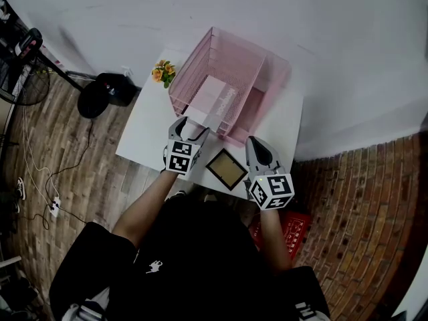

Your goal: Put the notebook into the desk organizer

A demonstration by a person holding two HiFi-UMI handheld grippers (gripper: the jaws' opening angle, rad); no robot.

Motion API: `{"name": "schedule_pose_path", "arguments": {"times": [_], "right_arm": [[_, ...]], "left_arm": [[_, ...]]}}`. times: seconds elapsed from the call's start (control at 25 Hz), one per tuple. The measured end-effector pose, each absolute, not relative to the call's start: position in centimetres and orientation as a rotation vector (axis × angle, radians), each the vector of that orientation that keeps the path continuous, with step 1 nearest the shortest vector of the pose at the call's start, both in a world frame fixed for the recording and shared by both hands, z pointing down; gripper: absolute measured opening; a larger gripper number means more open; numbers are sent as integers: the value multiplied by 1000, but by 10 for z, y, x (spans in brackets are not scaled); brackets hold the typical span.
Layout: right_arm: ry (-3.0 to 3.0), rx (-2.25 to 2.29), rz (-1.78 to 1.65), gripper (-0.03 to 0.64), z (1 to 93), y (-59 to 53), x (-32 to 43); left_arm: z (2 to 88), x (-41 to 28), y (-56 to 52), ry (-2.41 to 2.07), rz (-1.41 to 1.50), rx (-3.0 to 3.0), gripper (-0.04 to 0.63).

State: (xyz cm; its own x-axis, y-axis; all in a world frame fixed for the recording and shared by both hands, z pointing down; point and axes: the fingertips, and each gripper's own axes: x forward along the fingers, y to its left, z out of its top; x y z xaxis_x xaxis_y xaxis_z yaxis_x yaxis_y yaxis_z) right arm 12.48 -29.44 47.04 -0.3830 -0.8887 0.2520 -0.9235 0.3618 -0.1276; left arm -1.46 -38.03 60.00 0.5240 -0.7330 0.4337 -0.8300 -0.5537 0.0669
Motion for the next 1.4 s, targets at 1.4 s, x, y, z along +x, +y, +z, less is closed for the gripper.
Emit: {"name": "schedule_pose_path", "arguments": {"times": [1.4], "right_arm": [[-2551, 1538, 399, 3, 479, -256, 158]], "left_arm": [[585, -30, -358, -1501, 510, 2399, 311]]}}
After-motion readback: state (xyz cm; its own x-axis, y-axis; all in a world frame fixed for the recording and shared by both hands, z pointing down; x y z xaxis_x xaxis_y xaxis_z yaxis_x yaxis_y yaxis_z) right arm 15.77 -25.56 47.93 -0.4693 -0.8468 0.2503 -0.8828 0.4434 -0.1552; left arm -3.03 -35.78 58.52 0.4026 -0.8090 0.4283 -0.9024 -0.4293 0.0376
